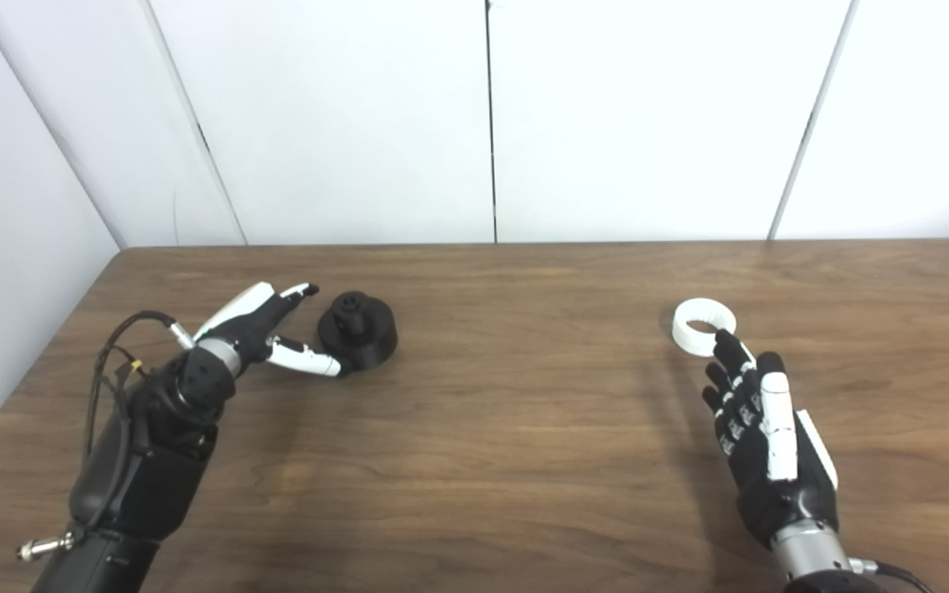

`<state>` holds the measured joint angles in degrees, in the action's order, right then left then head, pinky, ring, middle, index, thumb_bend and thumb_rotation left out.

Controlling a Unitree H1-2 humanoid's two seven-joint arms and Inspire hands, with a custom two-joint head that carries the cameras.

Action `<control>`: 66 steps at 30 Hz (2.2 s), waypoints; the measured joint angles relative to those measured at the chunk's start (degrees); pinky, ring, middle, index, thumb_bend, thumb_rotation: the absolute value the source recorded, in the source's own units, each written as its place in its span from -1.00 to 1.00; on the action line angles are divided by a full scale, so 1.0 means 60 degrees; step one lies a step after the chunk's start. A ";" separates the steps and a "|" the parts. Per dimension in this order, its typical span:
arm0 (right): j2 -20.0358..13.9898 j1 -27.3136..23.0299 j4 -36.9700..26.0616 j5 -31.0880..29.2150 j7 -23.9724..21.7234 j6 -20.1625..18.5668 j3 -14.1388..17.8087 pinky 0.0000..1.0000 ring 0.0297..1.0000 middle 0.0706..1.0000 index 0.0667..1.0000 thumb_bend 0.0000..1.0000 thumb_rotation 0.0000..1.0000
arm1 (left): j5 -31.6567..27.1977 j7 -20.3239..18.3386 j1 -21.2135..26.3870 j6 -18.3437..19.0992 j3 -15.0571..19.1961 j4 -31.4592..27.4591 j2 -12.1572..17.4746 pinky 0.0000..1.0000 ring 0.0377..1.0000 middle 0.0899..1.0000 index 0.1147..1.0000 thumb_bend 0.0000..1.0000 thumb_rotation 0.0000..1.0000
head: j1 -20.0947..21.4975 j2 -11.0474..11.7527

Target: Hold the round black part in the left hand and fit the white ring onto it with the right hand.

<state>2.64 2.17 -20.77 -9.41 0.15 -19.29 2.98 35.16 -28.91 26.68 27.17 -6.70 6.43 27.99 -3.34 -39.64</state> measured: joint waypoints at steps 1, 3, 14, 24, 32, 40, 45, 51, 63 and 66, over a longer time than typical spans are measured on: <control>0.0000 0.0000 -0.0003 -0.0003 0.0000 0.0000 0.0000 1.00 0.97 0.96 0.86 0.01 1.00 | 0.0000 -0.0007 0.0051 0.0000 -0.0009 0.0003 0.0000 1.00 1.00 1.00 0.92 1.00 -0.44 | 0.0000 0.0000; -0.0001 0.0001 -0.0013 -0.0022 0.0000 0.0000 0.0001 1.00 0.97 0.96 0.86 0.02 1.00 | -0.0002 -0.0021 0.0108 0.0000 -0.0061 0.0003 0.0000 1.00 1.00 1.00 0.94 1.00 -0.42 | 0.0000 0.0000; -0.0001 0.0013 -0.0106 -0.0046 0.0026 -0.0002 -0.0005 1.00 0.97 0.97 0.87 0.01 1.00 | -0.0222 -0.0067 0.0182 -0.0005 -0.0300 0.0265 -0.0001 1.00 1.00 1.00 0.91 1.00 -0.41 | 0.0044 -0.0044; -0.0005 0.0023 -0.0113 -0.0081 0.0021 -0.0001 -0.0004 1.00 0.99 0.99 0.88 0.02 1.00 | -0.0219 -0.0068 0.0333 -0.0006 -0.0509 0.0274 -0.0005 0.97 1.00 1.00 0.88 1.00 -0.43 | 0.0088 -0.0059; -0.0002 0.0036 -0.0115 -0.0062 0.0026 -0.0001 -0.0009 1.00 0.98 0.97 0.87 0.02 1.00 | -0.0207 -0.0130 0.0364 -0.0006 -0.0514 0.0407 -0.0086 1.00 1.00 1.00 0.87 1.00 -0.47 | 0.0117 -0.0073; 0.0001 0.0042 -0.0119 -0.0062 0.0030 0.0002 -0.0012 1.00 0.97 0.97 0.87 -0.01 1.00 | -0.0174 -0.0145 0.0561 -0.0004 -0.0750 0.0819 -0.0157 1.00 1.00 1.00 0.86 1.00 -0.50 | 0.0161 -0.0059; 0.0003 0.0047 -0.0176 -0.0062 0.0061 -0.0002 -0.0010 1.00 0.98 0.97 0.87 -0.02 1.00 | -0.0067 -0.0176 0.0740 -0.0004 -0.0772 0.0895 -0.0214 1.00 1.00 1.00 0.83 1.00 -0.52 | 0.0176 -0.0059; 0.0001 0.0060 -0.0234 -0.0058 0.0104 -0.0006 -0.0008 1.00 0.97 0.96 0.87 0.00 1.00 | 0.0050 -0.0155 0.0752 -0.0005 -0.0849 0.1068 -0.0340 1.00 1.00 1.00 0.81 1.00 -0.50 | 0.0161 -0.0059; -0.0005 0.0097 -0.0268 -0.0056 0.0112 -0.0006 -0.0005 1.00 0.97 0.96 0.87 0.02 1.00 | 0.0033 0.0366 0.0757 -0.0085 -0.1169 0.1193 -0.0372 0.94 1.00 0.97 0.54 0.91 -0.54 | 0.0147 -0.0059; -0.0008 0.0103 -0.0282 -0.0055 0.0117 -0.0009 -0.0004 1.00 0.96 0.95 0.85 0.01 1.00 | 0.0159 0.0597 0.0757 -0.0156 -0.1372 0.1207 -0.0364 0.93 1.00 0.94 0.49 0.87 -0.56 | 0.0146 -0.0059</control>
<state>2.59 2.79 -22.46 -9.74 0.85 -19.35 2.95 36.12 -25.33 31.22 26.24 -14.94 13.68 25.81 -2.46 -39.99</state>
